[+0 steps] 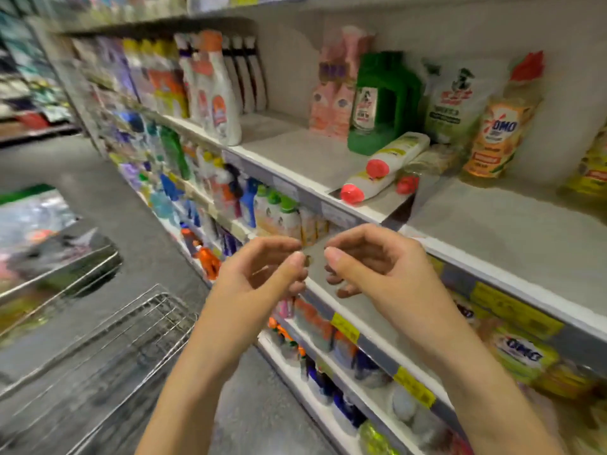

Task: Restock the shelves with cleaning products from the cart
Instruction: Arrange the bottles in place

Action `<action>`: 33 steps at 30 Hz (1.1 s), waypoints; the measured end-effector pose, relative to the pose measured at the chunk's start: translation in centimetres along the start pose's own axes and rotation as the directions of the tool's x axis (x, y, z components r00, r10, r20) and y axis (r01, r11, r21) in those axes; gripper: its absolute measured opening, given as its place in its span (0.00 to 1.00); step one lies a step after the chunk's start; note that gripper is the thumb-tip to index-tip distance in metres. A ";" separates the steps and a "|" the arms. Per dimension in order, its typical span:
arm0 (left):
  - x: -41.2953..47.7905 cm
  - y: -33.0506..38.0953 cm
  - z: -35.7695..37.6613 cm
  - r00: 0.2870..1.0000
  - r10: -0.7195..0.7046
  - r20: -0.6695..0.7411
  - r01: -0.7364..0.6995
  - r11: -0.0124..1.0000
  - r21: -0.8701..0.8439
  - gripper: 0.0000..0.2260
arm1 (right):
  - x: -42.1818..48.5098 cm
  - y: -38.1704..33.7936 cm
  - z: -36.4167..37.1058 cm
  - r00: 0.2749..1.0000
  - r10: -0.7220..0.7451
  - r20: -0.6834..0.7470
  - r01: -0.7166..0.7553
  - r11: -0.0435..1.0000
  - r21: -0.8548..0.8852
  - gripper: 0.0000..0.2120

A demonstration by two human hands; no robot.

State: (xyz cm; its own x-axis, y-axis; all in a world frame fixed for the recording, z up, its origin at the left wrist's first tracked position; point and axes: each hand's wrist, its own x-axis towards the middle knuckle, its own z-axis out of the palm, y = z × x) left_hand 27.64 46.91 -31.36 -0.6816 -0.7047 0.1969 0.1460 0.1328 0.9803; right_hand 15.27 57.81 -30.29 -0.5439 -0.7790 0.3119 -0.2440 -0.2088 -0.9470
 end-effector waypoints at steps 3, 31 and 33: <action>-1.4 0.4 -6.2 0.997 -0.007 -0.078 0.008 1.000 0.009 0.15 | 0.9 0.3 6.5 0.996 0.005 0.094 -0.013 0.996 0.087 0.03; -10.2 -3.2 -57.9 0.396 -0.022 -0.918 0.167 0.985 0.048 0.06 | 12.4 6.1 65.7 0.506 -0.014 0.862 -0.286 0.941 0.183 0.12; -8.6 -3.8 -60.7 0.360 -0.030 -0.933 0.190 0.981 0.042 0.07 | 14.8 7.0 68.8 0.483 0.000 0.876 -0.302 0.939 0.167 0.13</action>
State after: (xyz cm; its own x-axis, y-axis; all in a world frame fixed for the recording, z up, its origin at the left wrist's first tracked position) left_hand 76.43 10.17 -37.49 0.4192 -0.9074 0.0300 -0.0164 0.0254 0.9995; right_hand 60.78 4.14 -37.52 0.4402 -0.8940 0.0838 0.0694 -0.0592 -0.9958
